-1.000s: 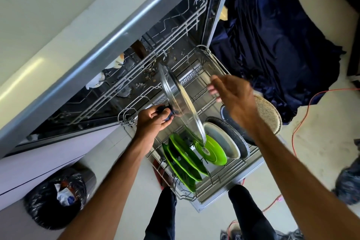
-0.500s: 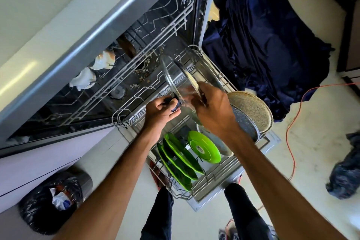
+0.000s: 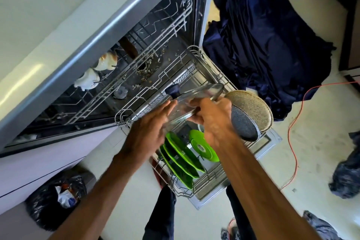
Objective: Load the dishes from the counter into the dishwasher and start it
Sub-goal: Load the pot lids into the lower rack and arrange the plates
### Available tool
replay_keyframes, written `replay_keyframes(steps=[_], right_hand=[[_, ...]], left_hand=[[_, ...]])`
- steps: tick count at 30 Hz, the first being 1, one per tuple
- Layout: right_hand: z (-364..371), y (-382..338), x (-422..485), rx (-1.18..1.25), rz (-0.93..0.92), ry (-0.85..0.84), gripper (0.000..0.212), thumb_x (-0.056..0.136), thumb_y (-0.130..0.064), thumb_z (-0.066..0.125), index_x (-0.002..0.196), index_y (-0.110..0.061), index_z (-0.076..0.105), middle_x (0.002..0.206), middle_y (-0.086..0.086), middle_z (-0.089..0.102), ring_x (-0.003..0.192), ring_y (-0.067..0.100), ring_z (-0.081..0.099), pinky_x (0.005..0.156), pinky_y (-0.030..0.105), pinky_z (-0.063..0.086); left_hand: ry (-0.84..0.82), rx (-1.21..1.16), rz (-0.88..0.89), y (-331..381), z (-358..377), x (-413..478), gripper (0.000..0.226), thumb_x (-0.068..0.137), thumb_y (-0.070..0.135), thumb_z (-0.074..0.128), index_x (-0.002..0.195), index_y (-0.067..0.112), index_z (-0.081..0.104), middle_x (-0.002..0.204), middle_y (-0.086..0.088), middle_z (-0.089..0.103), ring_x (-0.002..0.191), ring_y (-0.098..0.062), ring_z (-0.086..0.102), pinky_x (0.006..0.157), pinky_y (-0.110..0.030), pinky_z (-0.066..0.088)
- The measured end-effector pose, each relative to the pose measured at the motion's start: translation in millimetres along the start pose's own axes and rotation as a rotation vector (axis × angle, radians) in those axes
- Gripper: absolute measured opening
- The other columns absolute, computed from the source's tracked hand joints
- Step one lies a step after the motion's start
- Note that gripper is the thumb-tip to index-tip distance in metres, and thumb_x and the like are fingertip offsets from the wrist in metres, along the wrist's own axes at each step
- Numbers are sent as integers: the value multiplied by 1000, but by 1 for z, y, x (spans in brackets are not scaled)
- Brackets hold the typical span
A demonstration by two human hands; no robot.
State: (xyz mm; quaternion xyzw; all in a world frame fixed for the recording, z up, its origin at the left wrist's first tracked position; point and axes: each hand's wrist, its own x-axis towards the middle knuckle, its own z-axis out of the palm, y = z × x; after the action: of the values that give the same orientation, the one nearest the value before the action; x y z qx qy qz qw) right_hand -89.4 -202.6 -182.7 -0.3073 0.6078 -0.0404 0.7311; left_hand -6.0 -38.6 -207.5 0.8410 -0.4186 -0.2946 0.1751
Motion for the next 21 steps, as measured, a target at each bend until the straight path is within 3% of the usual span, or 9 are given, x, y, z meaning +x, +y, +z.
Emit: replay_keyframes(steps=[3,5,7,9,11,13,17,19,21], right_hand=[[-9,-3,-4,31,52,-106,14,87,-4,72,95,0,61,89,19,76,81,33,76,73,41,63],[-31,-16,3,-140,98,-205,39,86,-34,76,106,-1,66,93,17,77,83,31,76,70,38,64],[-56,-30,13,-639,27,-157,66,72,-68,73,106,-12,71,90,8,78,79,24,77,70,37,63],[-72,-38,17,-1214,-195,26,80,58,-84,71,109,-22,70,97,-2,75,87,17,73,85,38,58],[-74,-36,20,-1369,-418,67,95,59,-66,85,136,-21,54,124,2,65,114,22,61,99,38,46],[-66,-20,32,-1401,-635,-30,89,69,-48,88,143,-22,48,136,6,60,124,28,56,101,40,46],[-43,7,77,-1451,-835,23,29,95,-18,60,124,-21,63,99,20,71,88,39,68,73,43,57],[-36,6,89,-1548,-869,20,31,94,-9,52,121,-19,66,86,24,67,80,43,66,69,46,54],[-36,6,97,-1591,-918,14,33,92,-6,52,120,-15,66,82,26,67,77,46,65,68,47,52]], left_hand=[[150,69,106,-8,-13,14,75,77,-9,76,142,17,52,103,-15,75,63,-16,68,57,-15,53],[169,57,171,-7,-23,30,72,80,-10,74,138,23,48,87,-16,76,55,-12,60,50,-12,49],[103,66,178,-8,-30,48,61,88,-4,68,138,25,48,91,-16,76,61,-15,65,55,-22,57],[17,97,183,-14,-33,67,49,92,1,66,137,19,58,94,-13,76,57,-4,60,55,-8,49],[-34,79,229,-19,-32,84,43,92,0,65,133,13,63,87,-8,74,49,12,43,47,0,38],[-63,30,269,-20,-30,97,42,91,-4,64,131,11,65,81,0,68,43,12,41,46,0,36],[-88,20,318,-25,-19,120,39,91,-4,64,126,13,67,85,4,68,46,8,41,40,-10,37],[-75,45,341,-32,-10,132,33,93,2,65,123,13,69,96,-5,76,50,8,46,41,-12,38],[-42,45,351,-34,-3,141,30,93,5,65,121,13,70,104,-7,76,64,5,59,54,-12,49]])
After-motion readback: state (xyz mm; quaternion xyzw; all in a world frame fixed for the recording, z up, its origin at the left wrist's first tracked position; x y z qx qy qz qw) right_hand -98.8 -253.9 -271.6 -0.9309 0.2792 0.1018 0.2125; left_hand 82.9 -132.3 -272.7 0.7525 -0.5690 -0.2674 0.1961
